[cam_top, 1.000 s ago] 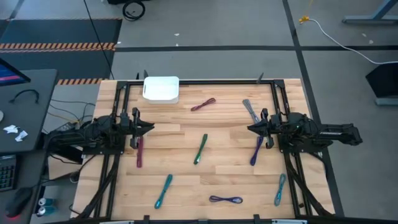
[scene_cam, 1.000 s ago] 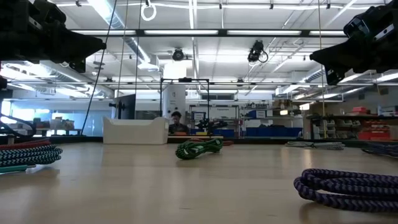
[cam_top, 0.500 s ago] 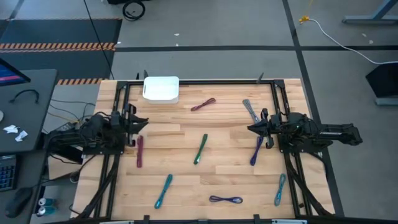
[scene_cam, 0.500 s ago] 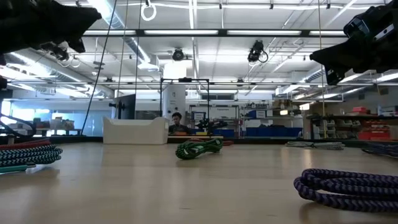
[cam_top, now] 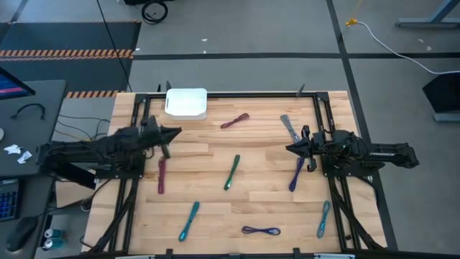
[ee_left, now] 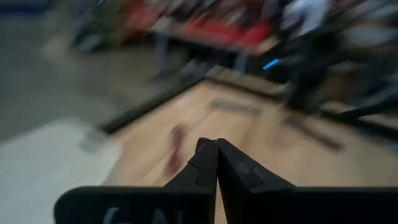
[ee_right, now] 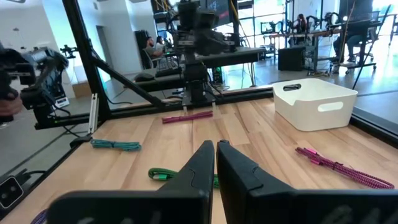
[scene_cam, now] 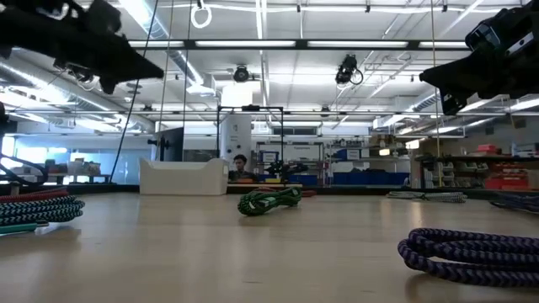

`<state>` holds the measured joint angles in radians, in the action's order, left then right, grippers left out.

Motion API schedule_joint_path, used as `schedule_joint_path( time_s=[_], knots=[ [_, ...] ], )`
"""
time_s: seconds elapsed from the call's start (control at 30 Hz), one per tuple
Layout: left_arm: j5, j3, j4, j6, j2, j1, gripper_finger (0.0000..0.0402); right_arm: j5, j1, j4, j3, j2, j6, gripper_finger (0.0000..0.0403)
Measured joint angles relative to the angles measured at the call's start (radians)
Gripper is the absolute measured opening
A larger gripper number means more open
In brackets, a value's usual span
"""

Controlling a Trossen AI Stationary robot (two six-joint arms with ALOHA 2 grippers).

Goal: Pick and place USB-C Cables
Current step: Put the bottom pink USB cable into the white bin

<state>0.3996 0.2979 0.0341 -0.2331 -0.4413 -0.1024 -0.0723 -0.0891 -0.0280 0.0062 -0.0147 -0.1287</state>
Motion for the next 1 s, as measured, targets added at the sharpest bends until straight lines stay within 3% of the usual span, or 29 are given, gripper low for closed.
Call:
schedule_joint_path(
  time_s=[0.1,0.23,0.43,0.53,0.7,0.83,1.0],
  knots=[
    [0.048,0.137,0.203,-0.126,-0.154,0.0,0.001,0.0,0.0,0.0,0.0,0.0,0.0,0.0023],
    [0.019,0.308,0.491,-0.328,-0.352,0.0,0.0035,0.0,0.0,0.0,0.0,0.0,0.0,0.0023],
    [-0.266,0.46,0.828,-0.622,-0.601,0.0,0.0114,0.0,0.0,0.0,0.0,0.0,0.0,0.0023],
    [-0.413,0.453,0.897,-0.756,-0.681,0.02,0.0164,0.0,0.0,0.0,0.0,0.0,0.0,0.0023],
    [-0.545,0.397,0.908,-0.895,-0.755,0.063,0.0248,0.0,0.0,0.0,0.0,0.0,0.0,0.0023],
    [-0.554,0.351,0.907,-0.999,-0.772,0.09,0.029,0.0,0.0,0.0,0.0,0.0,0.0,0.0023],
    [-0.485,0.286,0.894,-1.099,-0.771,0.108,0.0292,0.0,0.0,0.0,0.0,0.0,0.0,0.0023]
  ],
)
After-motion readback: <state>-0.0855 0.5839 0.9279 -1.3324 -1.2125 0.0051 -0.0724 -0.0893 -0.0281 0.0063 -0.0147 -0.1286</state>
